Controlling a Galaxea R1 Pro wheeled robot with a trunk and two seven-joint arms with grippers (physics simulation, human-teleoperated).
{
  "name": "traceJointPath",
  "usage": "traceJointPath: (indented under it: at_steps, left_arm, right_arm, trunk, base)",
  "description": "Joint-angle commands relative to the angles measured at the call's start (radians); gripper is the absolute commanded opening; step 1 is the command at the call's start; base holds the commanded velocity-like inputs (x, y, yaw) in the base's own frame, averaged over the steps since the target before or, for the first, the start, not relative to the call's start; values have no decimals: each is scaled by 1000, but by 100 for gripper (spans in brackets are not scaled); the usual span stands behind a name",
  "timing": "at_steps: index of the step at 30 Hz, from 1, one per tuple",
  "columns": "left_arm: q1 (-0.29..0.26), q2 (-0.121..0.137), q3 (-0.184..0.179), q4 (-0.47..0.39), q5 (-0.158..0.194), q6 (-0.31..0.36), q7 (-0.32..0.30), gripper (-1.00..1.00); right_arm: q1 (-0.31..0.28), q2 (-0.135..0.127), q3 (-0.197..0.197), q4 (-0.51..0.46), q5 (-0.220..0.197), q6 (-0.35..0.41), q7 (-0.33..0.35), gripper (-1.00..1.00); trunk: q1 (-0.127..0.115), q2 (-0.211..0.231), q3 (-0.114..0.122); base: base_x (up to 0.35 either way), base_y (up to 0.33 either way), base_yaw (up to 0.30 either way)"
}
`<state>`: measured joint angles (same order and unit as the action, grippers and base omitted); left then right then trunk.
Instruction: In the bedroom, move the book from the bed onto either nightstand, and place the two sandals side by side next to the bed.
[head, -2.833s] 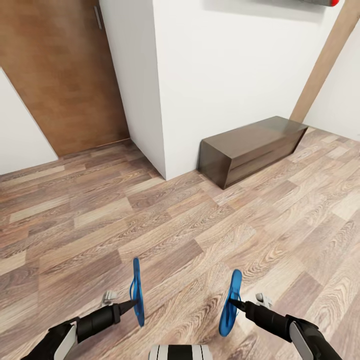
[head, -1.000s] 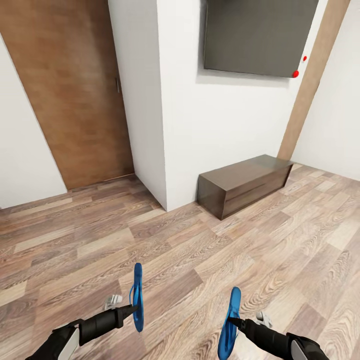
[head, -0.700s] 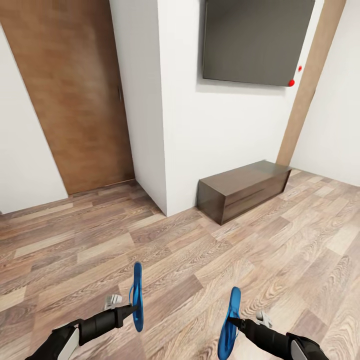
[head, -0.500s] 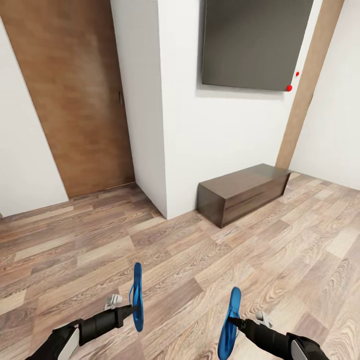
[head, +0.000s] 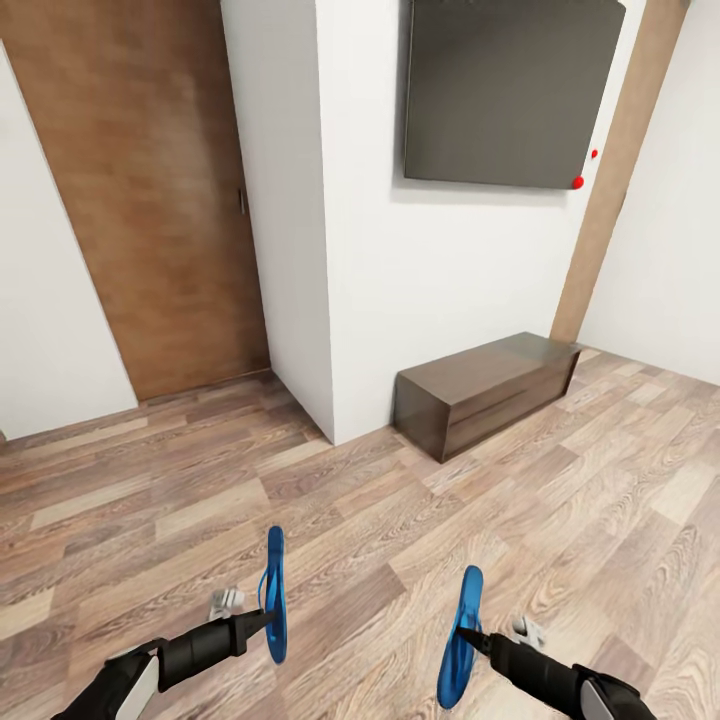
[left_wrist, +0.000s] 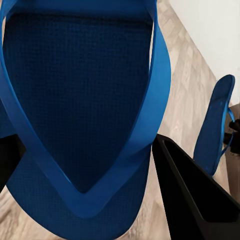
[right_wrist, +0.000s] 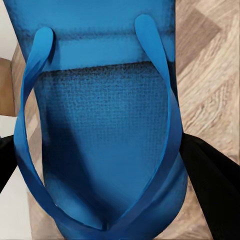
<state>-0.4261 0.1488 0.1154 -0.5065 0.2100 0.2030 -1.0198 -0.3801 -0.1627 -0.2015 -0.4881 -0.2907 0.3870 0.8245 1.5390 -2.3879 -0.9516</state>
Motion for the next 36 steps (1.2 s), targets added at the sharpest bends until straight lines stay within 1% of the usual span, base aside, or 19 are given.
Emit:
traceJointPath:
  at_steps: [1, 2, 3, 5, 12, 16, 36]
  left_arm:
    - [0, 0, 1, 0, 3, 9, -5, -100]
    - [0, 0, 1, 0, 3, 9, -5, -100]
    - [0, 0, 1, 0, 3, 9, -5, -100]
    - [0, 0, 1, 0, 3, 9, -6, -100]
    - [0, 0, 1, 0, 3, 9, -5, -100]
    - [0, 0, 1, 0, 3, 9, -5, -100]
    - [0, -1, 1, 0, 3, 6, -3, -100]
  right_arm:
    - [0, 1, -1, 0, -6, -22, 1, -100]
    - [0, 1, -1, 0, -6, -36, 1, -100]
    - [0, 2, -1, 0, -7, -66, 1, -100]
    - [0, 3, -1, 0, -7, -86, 1, -100]
    - [0, 6, -1, 0, -7, -99, 1, -100]
    - [0, 7, -1, 0, -7, -100, 1, -100]
    - [0, 8, -1, 1, -7, -100, -4, -100]
  trunk:
    - [-4, 7, 2]
    - [-8, 14, 5]
    - [-8, 14, 5]
    - [-8, 14, 5]
    - [-8, 14, 5]
    - [-8, 14, 5]
    - [-8, 14, 5]
  base:
    - [0, 0, 0]
    - [0, 0, 0]
    - [0, 0, 0]
    - [0, 0, 0]
    - [0, 0, -1]
    - [0, 0, -95]
    - [0, 0, -285]
